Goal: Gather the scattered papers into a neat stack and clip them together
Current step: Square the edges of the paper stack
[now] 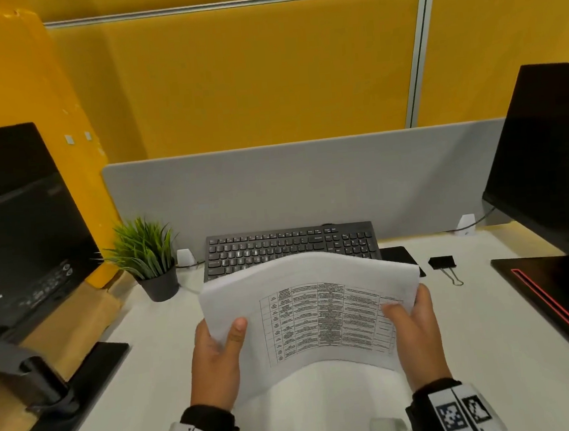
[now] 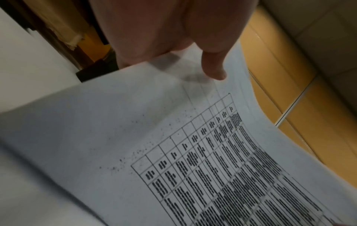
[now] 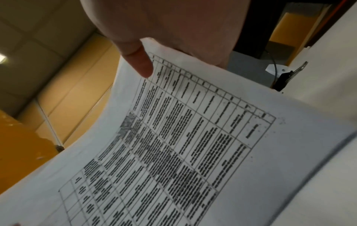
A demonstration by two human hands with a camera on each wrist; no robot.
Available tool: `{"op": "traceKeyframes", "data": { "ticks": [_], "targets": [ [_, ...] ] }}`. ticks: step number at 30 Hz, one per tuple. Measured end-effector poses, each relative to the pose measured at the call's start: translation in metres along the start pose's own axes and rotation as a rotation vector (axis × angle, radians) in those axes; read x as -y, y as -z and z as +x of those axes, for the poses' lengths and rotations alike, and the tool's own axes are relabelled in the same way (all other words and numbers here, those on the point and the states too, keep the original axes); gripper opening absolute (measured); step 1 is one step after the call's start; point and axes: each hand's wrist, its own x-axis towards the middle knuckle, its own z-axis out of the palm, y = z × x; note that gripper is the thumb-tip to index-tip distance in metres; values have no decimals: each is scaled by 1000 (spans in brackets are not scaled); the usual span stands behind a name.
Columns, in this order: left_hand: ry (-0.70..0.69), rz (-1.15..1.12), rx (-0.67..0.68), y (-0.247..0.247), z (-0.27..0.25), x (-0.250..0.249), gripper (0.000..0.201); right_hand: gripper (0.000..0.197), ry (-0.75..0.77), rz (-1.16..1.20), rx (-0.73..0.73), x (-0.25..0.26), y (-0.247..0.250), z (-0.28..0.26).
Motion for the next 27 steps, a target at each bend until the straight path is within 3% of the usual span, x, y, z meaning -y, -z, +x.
{"op": "traceKeyframes", "data": {
  "ticks": [3,7,10,12,14,16,18,20,21,23,25,26,27],
  "targets": [
    [7,-25,-34,2,3,-1,50,38,-5,52,-51,-1,3,3],
    [-8,-25,11,-5,3,-7,16,25,-112,38,17,2,-2,3],
    [-59,-21,-38,-7,7,-15,14,26,-82,-31,54,11,-13,5],
    [-125,40,-89,-6,11,-29,18,44,39,-155,-68,21,-14,8],
    [-231,122,-99,-4,12,-44,19,76,285,-515,-251,35,-13,11],
    [-376,202,-62,-6,10,-60,18,95,552,-841,-164,52,-17,10],
    [-535,332,36,-12,4,-76,6,85,704,-1019,81,67,-27,9],
    [-720,521,107,-21,-1,-86,25,45,785,-991,254,73,-32,13],
    [-784,579,107,-23,-2,-92,25,24,785,-943,298,75,-30,15],
    [-815,619,-22,-20,1,-98,30,18,694,-806,326,75,-21,16],
    [-655,551,-209,-10,8,-95,75,17,550,-604,294,73,-8,17],
    [-519,444,-219,-7,12,-90,95,15,474,-498,277,74,-3,15],
    [-380,272,-136,-7,14,-85,105,20,413,-401,267,74,-1,13]
  ]
}}
